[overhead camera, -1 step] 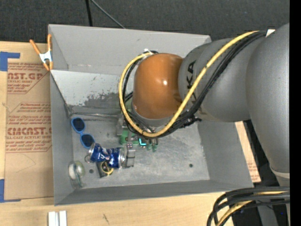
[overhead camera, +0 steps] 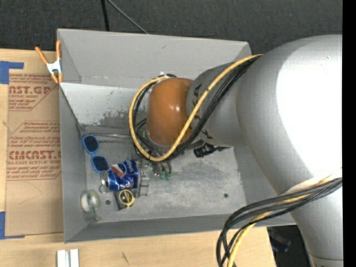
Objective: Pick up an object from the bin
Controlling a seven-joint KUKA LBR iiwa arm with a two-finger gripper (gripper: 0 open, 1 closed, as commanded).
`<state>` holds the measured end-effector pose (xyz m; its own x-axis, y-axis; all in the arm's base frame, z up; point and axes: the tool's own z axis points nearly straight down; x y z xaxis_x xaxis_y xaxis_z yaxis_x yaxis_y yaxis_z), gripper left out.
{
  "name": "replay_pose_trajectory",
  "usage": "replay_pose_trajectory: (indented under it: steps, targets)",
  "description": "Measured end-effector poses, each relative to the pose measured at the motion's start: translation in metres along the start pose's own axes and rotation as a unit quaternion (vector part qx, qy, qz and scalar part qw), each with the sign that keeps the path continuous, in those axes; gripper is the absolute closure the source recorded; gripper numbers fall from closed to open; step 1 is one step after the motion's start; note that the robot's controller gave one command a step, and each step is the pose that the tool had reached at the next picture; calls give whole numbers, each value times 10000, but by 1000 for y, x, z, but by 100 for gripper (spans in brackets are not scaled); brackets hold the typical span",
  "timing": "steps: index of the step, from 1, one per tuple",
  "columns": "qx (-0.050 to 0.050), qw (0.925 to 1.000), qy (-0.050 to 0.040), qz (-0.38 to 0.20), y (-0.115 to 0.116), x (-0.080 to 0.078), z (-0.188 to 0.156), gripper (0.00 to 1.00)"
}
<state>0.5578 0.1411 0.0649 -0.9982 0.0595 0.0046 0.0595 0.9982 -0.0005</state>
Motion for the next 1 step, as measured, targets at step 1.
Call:
replay_pose_trajectory:
  steps: [1]
  targets:
    - [-14, 10000, -12, 51, 55, 32, -4, 0]
